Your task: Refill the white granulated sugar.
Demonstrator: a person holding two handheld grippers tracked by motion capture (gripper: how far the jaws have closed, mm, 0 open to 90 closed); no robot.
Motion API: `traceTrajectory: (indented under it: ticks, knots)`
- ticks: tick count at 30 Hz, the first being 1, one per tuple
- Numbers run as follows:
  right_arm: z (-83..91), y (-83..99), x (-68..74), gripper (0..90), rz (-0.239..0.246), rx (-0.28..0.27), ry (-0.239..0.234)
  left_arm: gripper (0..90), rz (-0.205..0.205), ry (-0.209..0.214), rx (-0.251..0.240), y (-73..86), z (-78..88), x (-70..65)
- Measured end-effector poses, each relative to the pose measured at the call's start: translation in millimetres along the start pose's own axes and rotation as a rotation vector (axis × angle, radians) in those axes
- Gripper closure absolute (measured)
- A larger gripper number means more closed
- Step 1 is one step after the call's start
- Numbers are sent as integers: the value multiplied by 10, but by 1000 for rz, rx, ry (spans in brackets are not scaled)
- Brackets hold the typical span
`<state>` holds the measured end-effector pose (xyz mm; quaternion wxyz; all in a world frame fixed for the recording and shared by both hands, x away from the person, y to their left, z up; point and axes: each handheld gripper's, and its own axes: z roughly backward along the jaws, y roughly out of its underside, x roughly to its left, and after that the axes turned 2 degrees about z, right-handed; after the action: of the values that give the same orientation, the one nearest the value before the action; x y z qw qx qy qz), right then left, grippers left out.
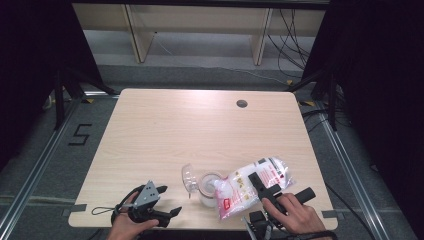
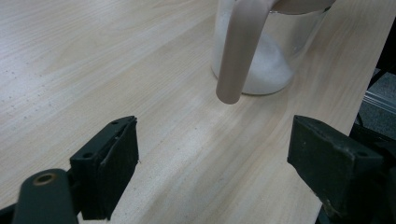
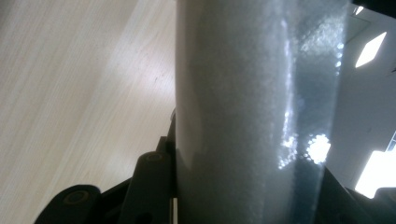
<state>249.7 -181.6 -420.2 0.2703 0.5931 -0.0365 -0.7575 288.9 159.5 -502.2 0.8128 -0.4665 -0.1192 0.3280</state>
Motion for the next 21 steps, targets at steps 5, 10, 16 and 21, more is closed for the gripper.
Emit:
traceTrajectory:
  ticks: [5, 10, 16, 21]
  knots:
    - [-1, -15, 8, 665, 0, -3, -5, 159, 1, 0, -1, 0, -1, 1]
    - [-1, -9, 3, 666, 4, -4, -6, 159, 1, 0, 0, 0, -1, 0]
    - [4, 5, -4, 666, 6, -3, -5, 159, 2, 4, 2, 1, -4, 2]
    - [2, 17, 12, 667, -9, 6, -10, 159, 2, 1, -1, 0, -1, 0]
